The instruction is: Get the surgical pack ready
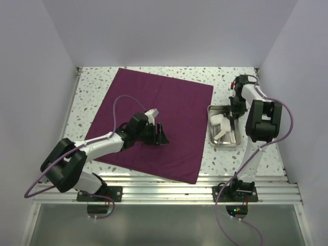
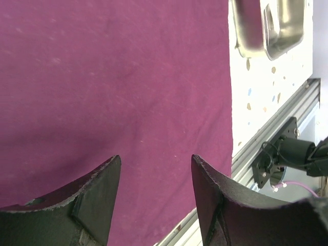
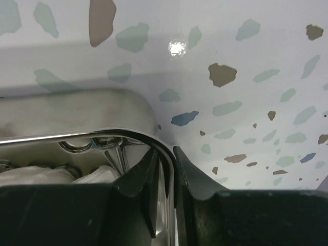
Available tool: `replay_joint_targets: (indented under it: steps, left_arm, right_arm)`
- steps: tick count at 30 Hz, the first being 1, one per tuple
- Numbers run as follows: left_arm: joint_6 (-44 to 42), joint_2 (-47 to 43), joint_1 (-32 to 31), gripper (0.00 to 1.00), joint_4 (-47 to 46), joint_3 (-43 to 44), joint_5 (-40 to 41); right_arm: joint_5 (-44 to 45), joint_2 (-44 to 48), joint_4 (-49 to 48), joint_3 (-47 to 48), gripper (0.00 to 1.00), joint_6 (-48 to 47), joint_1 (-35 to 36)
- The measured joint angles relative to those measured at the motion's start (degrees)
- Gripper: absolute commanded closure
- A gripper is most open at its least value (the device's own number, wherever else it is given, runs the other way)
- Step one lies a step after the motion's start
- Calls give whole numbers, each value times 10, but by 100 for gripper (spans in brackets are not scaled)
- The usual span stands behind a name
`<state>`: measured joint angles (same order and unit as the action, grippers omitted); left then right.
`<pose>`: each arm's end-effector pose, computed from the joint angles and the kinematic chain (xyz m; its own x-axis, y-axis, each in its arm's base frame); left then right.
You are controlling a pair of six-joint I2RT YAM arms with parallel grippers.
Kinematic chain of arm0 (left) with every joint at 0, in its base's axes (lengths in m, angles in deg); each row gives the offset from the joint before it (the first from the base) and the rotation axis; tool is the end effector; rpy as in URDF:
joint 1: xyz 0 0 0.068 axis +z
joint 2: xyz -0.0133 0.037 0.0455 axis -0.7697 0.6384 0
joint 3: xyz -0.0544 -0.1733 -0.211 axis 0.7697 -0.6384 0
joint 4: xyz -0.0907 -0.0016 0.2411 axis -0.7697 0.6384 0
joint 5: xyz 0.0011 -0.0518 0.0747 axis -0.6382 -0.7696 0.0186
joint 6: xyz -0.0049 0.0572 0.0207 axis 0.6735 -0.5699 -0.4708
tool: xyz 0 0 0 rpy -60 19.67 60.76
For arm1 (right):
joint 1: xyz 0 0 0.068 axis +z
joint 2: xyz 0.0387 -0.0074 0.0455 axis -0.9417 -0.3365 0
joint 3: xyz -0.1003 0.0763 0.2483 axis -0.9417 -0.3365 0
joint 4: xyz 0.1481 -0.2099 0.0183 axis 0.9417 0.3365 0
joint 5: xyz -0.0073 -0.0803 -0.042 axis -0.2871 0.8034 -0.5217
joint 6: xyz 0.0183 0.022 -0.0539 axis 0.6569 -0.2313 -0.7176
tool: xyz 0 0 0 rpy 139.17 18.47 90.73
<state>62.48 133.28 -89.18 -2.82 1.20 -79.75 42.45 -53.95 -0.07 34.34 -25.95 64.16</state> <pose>0.2169 -0.1927 0.1869 -0.8926 -0.0870 -0.4424 0.2534 0.7148 -0.6518 0.4191 -0.0530 0.1628 -0.9808 0.0285 -0.1928 0.0641 0.9814 -0.1809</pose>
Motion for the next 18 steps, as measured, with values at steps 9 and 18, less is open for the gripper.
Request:
replay_joint_targets:
  steps: [9, 18]
  left_arm:
    - [-9, 8, 44, 39, 33, 38, -2]
    - [-21, -4, 89, 39, 78, 78, 10]
  right_arm:
    - [-8, 2, 11, 9, 100, 15, -18]
    - [-33, 64, 30, 24, 100, 23, -14]
